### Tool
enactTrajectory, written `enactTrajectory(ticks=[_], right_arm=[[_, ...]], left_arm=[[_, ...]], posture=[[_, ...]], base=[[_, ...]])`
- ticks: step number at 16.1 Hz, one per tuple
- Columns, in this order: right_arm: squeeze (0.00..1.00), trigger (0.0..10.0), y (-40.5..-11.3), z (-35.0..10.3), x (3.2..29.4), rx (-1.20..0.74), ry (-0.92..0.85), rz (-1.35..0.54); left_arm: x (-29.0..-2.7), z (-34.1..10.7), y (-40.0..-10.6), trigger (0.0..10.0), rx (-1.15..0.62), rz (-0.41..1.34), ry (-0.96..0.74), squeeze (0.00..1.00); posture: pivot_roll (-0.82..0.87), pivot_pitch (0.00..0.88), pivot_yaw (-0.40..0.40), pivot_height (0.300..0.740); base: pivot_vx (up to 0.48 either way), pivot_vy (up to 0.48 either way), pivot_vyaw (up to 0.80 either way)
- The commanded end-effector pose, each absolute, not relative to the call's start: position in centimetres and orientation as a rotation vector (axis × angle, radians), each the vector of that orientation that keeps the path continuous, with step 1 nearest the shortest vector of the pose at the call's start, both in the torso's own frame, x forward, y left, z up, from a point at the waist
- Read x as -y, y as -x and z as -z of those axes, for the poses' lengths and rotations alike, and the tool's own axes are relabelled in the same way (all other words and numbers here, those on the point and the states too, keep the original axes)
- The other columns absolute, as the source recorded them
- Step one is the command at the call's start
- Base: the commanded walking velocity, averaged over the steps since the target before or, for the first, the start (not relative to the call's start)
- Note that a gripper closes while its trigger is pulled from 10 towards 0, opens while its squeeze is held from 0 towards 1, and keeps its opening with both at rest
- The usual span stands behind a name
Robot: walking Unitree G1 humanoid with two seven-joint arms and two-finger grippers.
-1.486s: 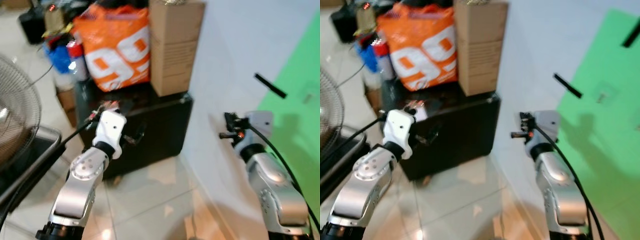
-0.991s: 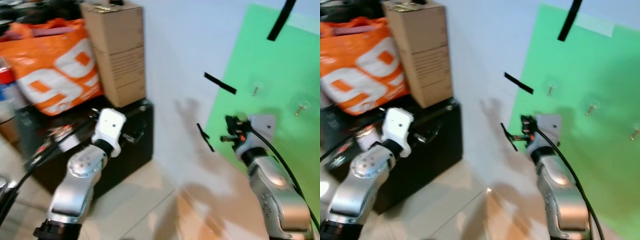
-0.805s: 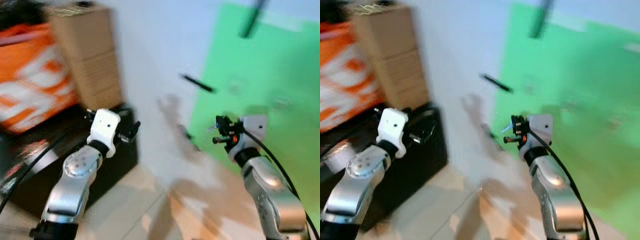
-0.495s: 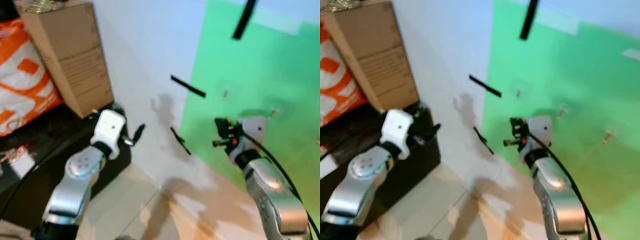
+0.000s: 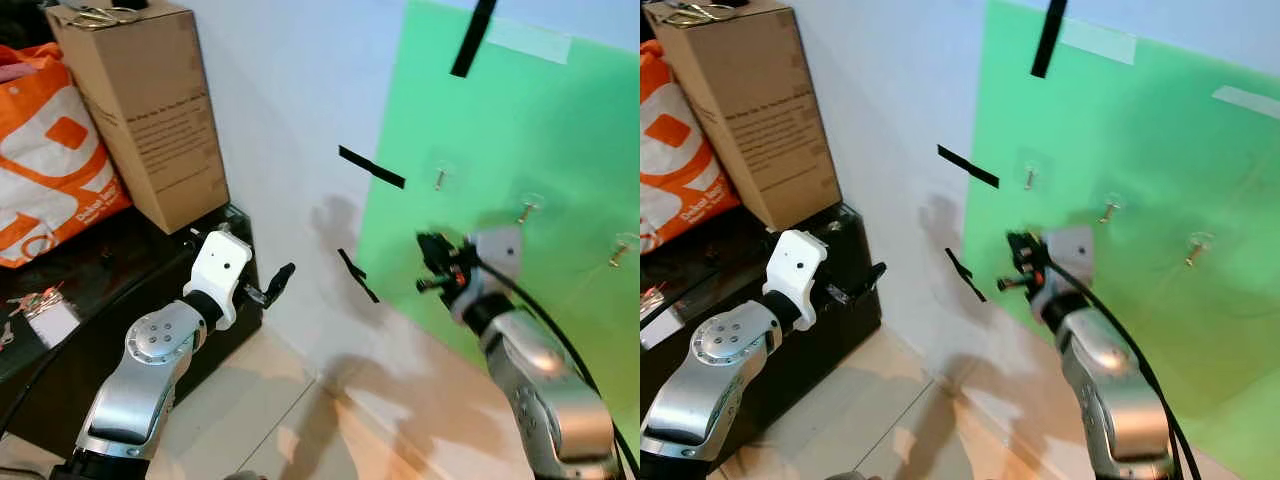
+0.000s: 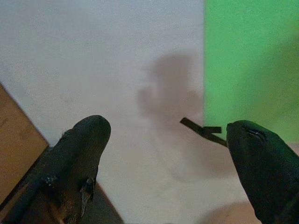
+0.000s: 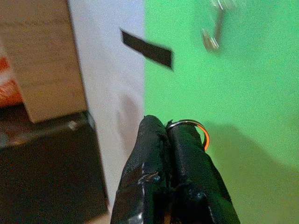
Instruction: Hang keys on a hook
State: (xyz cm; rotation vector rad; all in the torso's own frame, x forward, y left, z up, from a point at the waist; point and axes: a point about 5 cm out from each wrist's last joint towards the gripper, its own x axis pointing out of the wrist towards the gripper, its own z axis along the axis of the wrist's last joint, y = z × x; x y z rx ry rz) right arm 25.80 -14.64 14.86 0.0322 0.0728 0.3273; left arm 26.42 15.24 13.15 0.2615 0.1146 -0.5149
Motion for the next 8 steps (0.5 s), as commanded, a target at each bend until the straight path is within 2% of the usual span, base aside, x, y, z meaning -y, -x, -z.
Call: enactTrajectory(ticks=[1, 5, 8], right_arm=[[0.0, 10.0, -26.1, -15.5, 14.2, -0.052, -0.047, -0.369], [0.0, 10.0, -27.5, -17.0, 12.9, 0.006, -0.052, -0.464], [0.0, 10.0, -28.7, -18.2, 13.0, 0.053, -0.065, -0.469]], left_arm=[[-15.0, -13.5, -26.2, 10.0, -0.107, 0.545, -0.267, 0.0], [-14.8, -13.5, -25.9, 10.0, -0.115, 0.595, -0.264, 0.0], [-14.6, -13.6, -25.7, 10.0, -0.113, 0.626, -0.25, 0.0]], posture=[[-0.07, 0.0, -0.016, 0.74], [-0.07, 0.0, -0.019, 0.74], [-0.06, 0.0, -0.024, 0.74]], base=[[0.0, 0.0, 0.0], [0.0, 0.0, 0.0], [0.0, 0.0, 0.0]])
